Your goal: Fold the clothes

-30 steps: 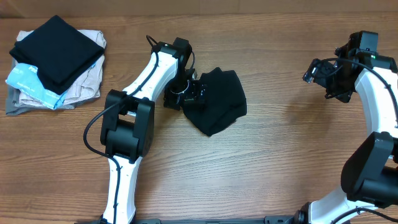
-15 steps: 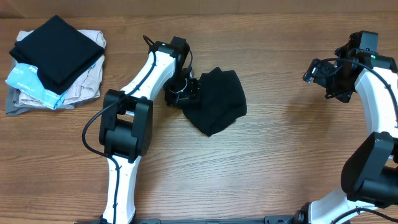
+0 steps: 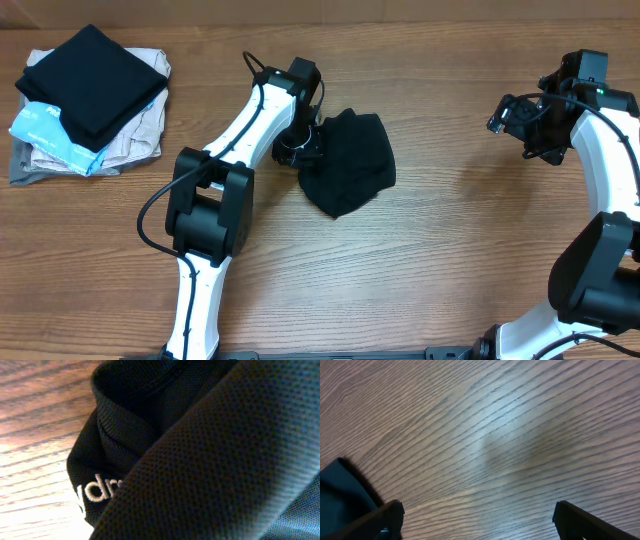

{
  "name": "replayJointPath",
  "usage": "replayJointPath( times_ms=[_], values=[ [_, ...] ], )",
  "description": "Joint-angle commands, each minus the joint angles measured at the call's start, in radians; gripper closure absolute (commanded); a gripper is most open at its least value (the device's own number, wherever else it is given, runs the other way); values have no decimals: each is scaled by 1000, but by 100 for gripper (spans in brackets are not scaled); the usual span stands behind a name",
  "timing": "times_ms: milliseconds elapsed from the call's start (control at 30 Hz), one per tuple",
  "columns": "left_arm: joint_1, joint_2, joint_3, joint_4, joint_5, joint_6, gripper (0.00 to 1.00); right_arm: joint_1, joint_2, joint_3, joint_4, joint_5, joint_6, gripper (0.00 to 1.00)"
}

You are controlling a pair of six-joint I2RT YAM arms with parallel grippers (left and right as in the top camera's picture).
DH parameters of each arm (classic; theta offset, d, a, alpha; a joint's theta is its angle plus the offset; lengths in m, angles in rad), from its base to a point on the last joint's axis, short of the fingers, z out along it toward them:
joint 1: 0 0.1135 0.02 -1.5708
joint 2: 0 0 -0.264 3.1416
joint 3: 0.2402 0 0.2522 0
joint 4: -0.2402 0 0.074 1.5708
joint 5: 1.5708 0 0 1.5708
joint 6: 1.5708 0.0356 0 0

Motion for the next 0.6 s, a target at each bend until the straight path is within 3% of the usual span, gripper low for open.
replayJointPath(
  times_ms=[0,567],
  values=[
    [1,11,41,9,-95,32,96,-2,-23,12,5,8,4,0],
    [53,-191,119,32,-343,71,96,-2,-23,12,5,8,4,0]
  ],
)
